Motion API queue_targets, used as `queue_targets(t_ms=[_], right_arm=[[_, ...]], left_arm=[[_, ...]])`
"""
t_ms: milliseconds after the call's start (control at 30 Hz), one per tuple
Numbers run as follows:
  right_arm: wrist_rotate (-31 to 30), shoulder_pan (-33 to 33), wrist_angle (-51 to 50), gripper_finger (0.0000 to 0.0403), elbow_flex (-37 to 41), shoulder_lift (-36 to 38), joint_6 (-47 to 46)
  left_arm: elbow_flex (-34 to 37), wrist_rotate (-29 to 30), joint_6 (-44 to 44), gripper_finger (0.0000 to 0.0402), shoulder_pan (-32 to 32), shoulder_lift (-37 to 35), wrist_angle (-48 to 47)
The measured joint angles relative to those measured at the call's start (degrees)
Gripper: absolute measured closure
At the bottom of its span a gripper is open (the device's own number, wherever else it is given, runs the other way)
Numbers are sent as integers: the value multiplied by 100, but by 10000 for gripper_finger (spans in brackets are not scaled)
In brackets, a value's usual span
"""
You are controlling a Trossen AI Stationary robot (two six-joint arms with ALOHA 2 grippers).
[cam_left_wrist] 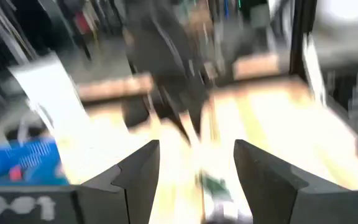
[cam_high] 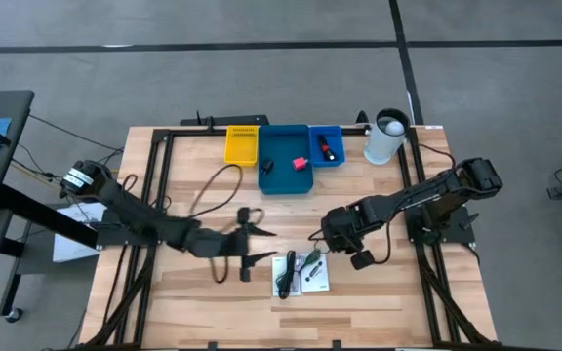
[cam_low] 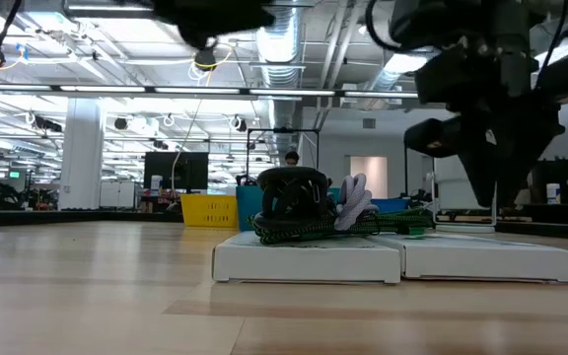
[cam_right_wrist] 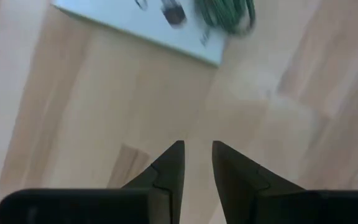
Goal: Pick and place items into bin
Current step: Put the black charger cable into the blue basket
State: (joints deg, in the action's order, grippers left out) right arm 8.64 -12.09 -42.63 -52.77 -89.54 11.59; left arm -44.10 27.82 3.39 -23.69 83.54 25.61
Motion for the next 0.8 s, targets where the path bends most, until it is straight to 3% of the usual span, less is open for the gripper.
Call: queue_targets(t_ms=[133,267,467,600,700,800], right_arm=[[0,144,-375,326,0,0,-253],[0,324,-839,326,0,0,-261],[1,641,-1193,326,63,0,-261],[3,858,-1388,326,66,0,-263],[26,980,-1424,326,66,0,-264],[28,1035,-1442,326,66,0,-266]], left_arm=[[-1239,-612,-325,205,271,0,-2693],[-2017,-1080,4,205,337,-3,-4189],[-2245,-1049,1895,205,337,-8,-4584],[-2247,-700,3163,205,337,53,-4584],[-2243,-766,3252,205,339,99,-4611],[-2245,-1381,2734,205,373,95,-4606]])
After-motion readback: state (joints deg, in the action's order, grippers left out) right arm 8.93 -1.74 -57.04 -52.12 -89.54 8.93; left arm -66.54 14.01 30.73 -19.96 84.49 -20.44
